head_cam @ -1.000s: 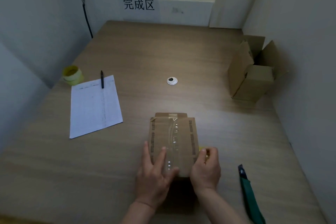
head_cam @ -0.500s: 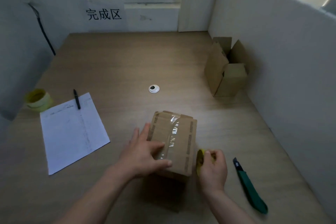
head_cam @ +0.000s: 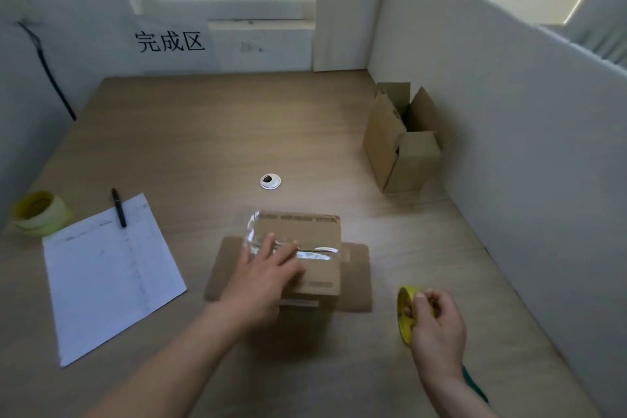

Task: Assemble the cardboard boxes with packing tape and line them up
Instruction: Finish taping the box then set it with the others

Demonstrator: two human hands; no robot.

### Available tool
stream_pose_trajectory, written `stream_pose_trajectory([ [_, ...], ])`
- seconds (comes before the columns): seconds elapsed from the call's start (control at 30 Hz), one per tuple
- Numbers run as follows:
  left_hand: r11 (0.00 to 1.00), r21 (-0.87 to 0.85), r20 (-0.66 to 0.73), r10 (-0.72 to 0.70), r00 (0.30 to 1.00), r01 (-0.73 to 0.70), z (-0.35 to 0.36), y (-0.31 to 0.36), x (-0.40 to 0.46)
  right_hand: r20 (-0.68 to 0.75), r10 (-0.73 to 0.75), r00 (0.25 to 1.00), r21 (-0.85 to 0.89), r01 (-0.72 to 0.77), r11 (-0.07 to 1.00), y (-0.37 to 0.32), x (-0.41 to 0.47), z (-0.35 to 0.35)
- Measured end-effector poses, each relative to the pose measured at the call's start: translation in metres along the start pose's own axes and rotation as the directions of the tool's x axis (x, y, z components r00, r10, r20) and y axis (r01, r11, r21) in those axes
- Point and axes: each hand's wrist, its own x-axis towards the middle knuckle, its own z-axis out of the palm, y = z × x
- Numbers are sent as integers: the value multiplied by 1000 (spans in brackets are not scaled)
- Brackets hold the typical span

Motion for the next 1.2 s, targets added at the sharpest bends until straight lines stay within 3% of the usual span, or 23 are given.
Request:
stream_pose_trajectory([
  [0.1,987,-111,-249,-138,959,113,-6,4,3,31,-26,999,3,26,1000,2,10,-7],
  [0.17,935,-250,-233,-310,922,251,-1,32,8,64,-50,997,6,50,999,0,16,-8],
  [0.27,916,-203,-104,-372,922,347,20,66,13,138,-90,986,28,87,996,-6,20,-9],
  [0.33,939,-158,-118,-325,938,305,28,64,10,206,-118,971,49,110,993,-13,21,-11],
  [0.43,982,-150,-87,-128,988,114,27,41,7,354,-179,918,61,168,984,-24,19,-15],
  [0.57,999,-40,54,33,998,-30,10,18,10,606,-168,777,40,180,983,-34,12,-20],
  [0.67,982,-183,-114,21,993,-41,8,28,-1,762,-129,635,-15,217,976,-39,6,-20],
  [0.7,937,-343,-225,-16,974,-64,9,39,-8,795,-116,595,-35,236,971,-42,3,-21],
  [0.77,735,-668,-325,-149,934,-115,11,67,-23,836,-107,538,-54,275,960,-47,-1,-22],
  [0.87,554,-830,-230,-245,942,-58,15,107,-41,885,-117,452,-29,303,953,-53,-6,-24],
  [1.03,484,-875,-205,-407,890,20,28,135,-59,937,-20,349,-120,373,920,-53,-12,-30],
  [1.2,491,-865,-209,-533,820,99,44,149,-74,959,42,282,-178,480,859,-53,-22,-36],
])
